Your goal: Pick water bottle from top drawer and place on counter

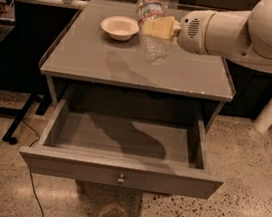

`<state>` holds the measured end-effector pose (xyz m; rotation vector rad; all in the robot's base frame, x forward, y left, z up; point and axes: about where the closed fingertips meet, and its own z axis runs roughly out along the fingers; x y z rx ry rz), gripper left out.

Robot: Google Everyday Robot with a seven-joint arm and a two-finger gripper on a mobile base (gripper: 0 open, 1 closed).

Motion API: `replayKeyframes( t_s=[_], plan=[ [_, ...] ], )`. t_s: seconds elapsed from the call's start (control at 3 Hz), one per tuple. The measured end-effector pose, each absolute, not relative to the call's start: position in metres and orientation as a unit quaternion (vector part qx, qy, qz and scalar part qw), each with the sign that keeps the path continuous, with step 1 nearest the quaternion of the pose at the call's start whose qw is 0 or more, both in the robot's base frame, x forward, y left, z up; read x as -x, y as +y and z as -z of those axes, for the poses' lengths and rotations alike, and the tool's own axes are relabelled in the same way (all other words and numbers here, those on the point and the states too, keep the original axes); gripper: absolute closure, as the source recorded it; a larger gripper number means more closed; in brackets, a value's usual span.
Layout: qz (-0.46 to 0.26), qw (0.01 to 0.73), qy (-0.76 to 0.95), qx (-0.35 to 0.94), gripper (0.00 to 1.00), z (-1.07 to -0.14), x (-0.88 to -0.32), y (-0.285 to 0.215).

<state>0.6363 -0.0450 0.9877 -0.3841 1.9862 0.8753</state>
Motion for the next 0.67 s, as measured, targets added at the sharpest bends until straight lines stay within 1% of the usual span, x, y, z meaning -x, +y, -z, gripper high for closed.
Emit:
replayKeyframes(
  t_s=[0.33, 0.67],
  plan=[
    [-0.354, 0.452, 0.804, 0.155, 1.00, -0.988, -0.636, -0.045],
    [-0.351, 0.464, 0.802, 0.132, 1.00, -0.986, -0.637, -0.055]
  ],
)
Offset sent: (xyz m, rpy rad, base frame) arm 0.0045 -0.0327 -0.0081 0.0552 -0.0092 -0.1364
